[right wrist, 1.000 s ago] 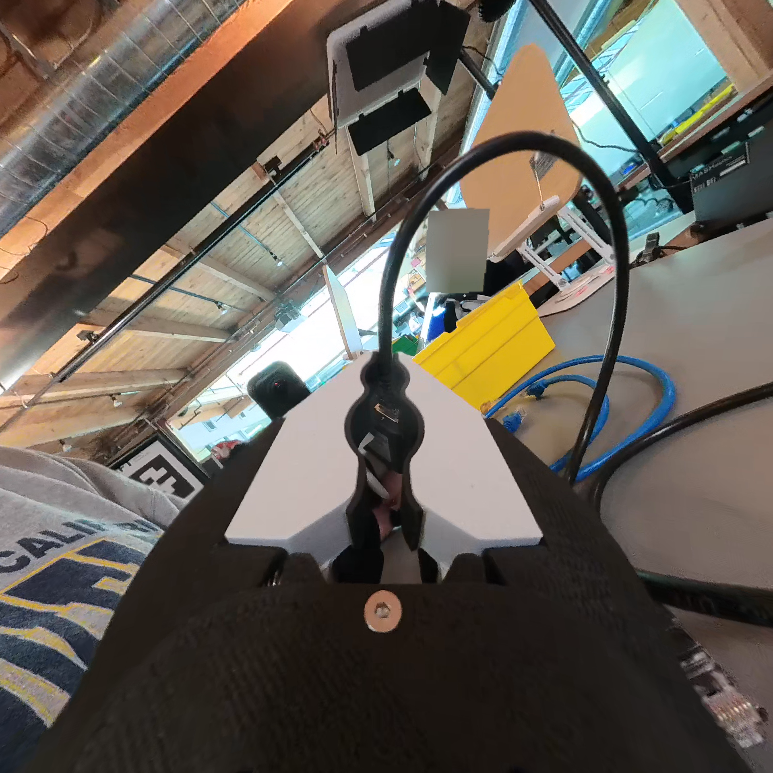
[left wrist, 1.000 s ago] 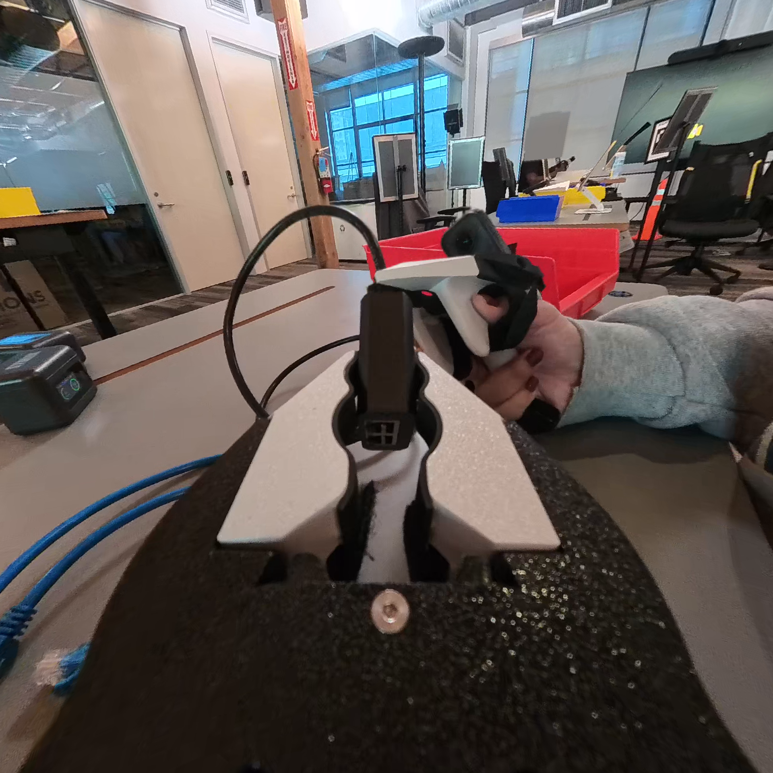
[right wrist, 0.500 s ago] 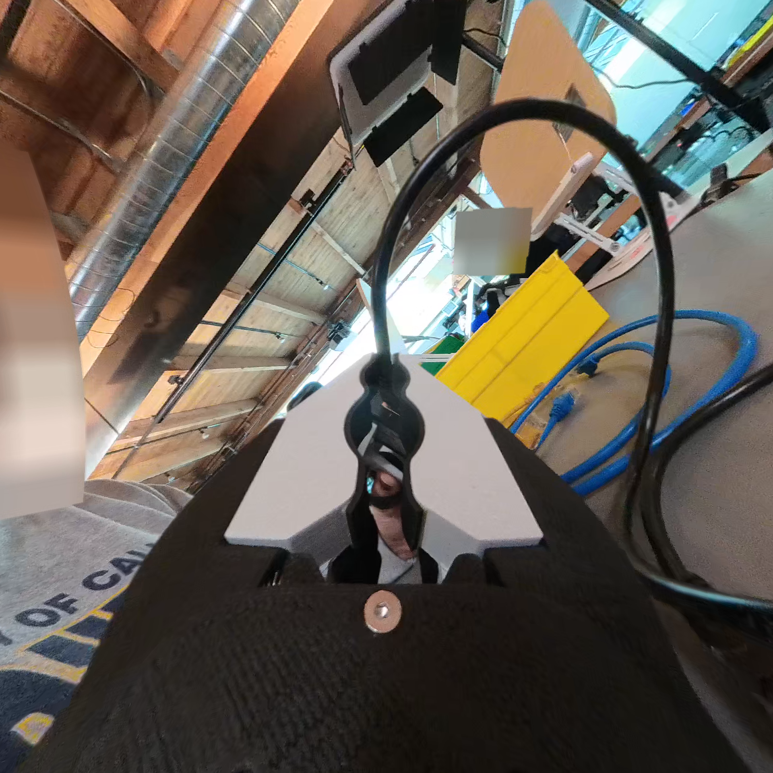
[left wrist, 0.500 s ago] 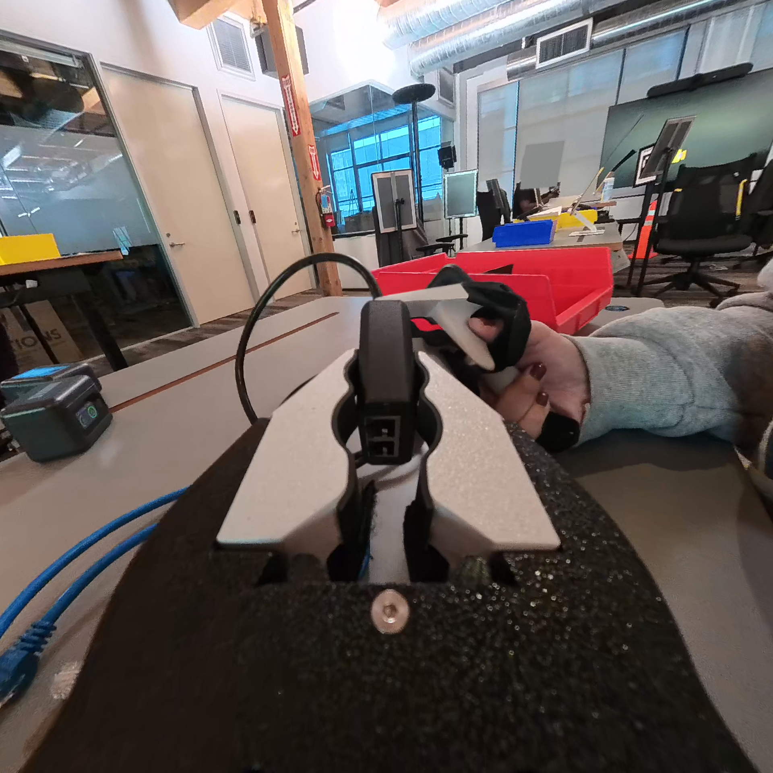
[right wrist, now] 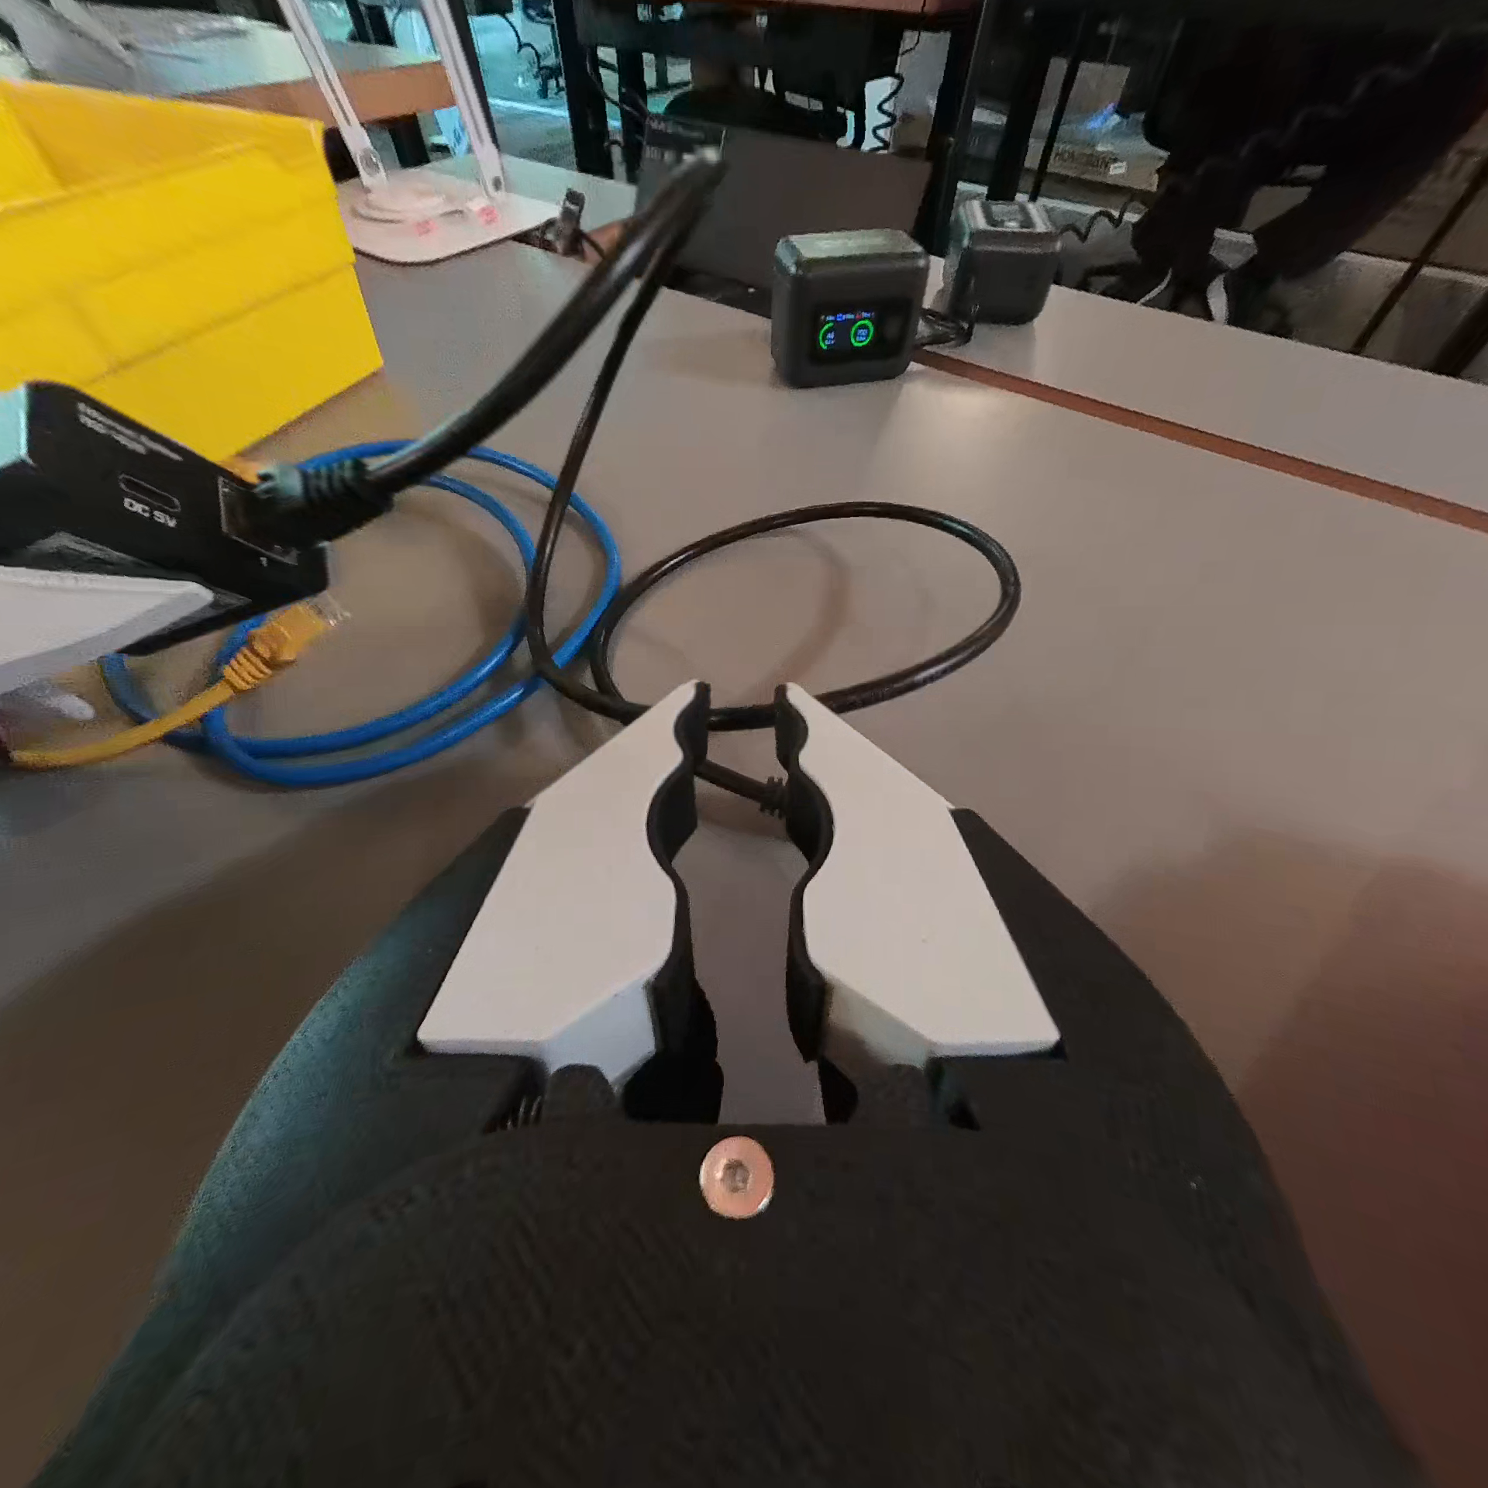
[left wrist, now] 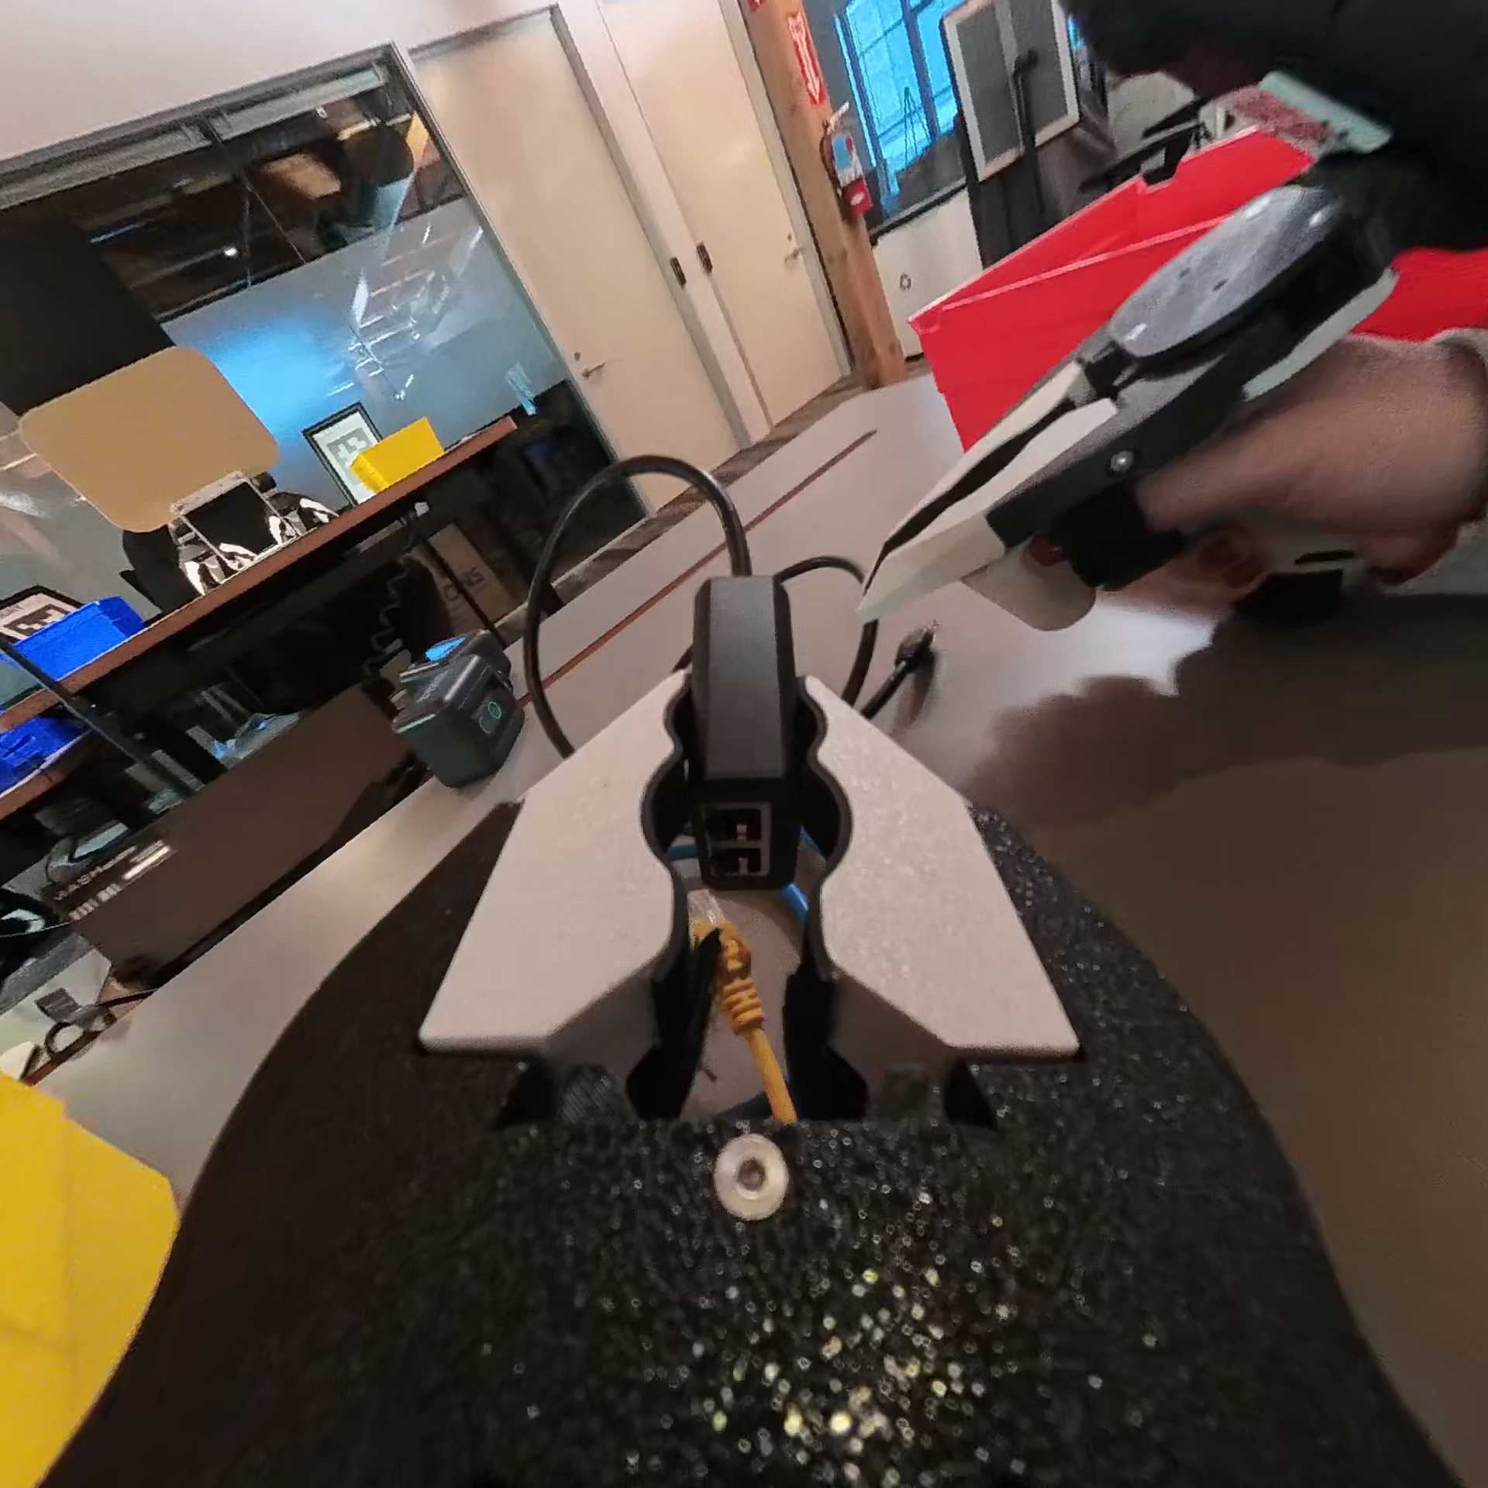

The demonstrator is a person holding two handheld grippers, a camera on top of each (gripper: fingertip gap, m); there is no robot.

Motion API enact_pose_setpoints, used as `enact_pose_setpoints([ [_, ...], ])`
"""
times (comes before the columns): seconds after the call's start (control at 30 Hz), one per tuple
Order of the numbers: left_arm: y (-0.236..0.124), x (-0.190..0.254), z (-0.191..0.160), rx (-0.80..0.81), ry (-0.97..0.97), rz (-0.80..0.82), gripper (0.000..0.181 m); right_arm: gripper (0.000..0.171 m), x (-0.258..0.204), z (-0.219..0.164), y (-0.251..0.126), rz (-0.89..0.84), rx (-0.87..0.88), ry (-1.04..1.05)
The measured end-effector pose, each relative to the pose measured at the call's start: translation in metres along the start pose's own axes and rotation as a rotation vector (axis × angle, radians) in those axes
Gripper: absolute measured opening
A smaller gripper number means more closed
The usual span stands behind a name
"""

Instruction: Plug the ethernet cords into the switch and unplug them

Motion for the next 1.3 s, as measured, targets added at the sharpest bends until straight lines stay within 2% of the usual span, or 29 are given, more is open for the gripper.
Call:
enact_pose_setpoints([
  [0.23, 0.003, 0.004, -0.003, -0.03, 0.042, -0.008, 0.021, 0.014, -0.011, 0.003, -0.001, 0.023, 0.016, -0.099],
  [0.43, 0.005, 0.003, -0.005, -0.054, 0.05, 0.009, 0.021, 0.014, -0.024, 0.014, -0.006, 0.127, 0.16, -0.123],
  [0.6, 0.011, 0.011, -0.011, -0.131, 0.149, -0.005, 0.021, 0.016, -0.027, 0.02, -0.012, 0.091, 0.223, -0.221],
  [0.67, 0.014, 0.016, -0.014, -0.17, 0.203, -0.014, 0.022, 0.025, -0.033, 0.025, -0.019, 0.163, 0.3, -0.337],
  [0.73, 0.016, 0.02, -0.017, -0.196, 0.235, -0.039, 0.022, 0.033, -0.04, 0.026, -0.03, 0.218, 0.355, -0.541],
  [0.8, 0.017, 0.023, -0.019, -0.209, 0.25, -0.071, 0.021, 0.035, -0.046, 0.019, -0.037, 0.227, 0.362, -0.736],
  [0.87, 0.017, 0.026, -0.021, -0.225, 0.263, -0.102, 0.021, 0.035, -0.05, 0.01, -0.038, 0.237, 0.336, -0.835],
  [1.07, 0.021, 0.039, -0.029, -0.301, 0.352, -0.18, 0.021, 0.036, -0.058, 0.002, -0.035, 0.364, 0.288, -0.805],
  [1.27, 0.022, 0.041, -0.031, -0.317, 0.362, -0.176, 0.024, 0.034, -0.059, 0.002, -0.031, 0.33, 0.281, -0.692],
  [1.3, 0.021, 0.041, -0.029, -0.305, 0.356, -0.18, 0.03, 0.033, -0.058, 0.002, -0.031, 0.314, 0.283, -0.668],
])
Point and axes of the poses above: each gripper's, where its closed fingertips meet, y out along the fingers, z out of its top, x = y × z across the jaws, the point moved 9 cm from there along -y, back along the fingers, and after that the axes turned 14 degrees about -y, right-handed, at the moved point
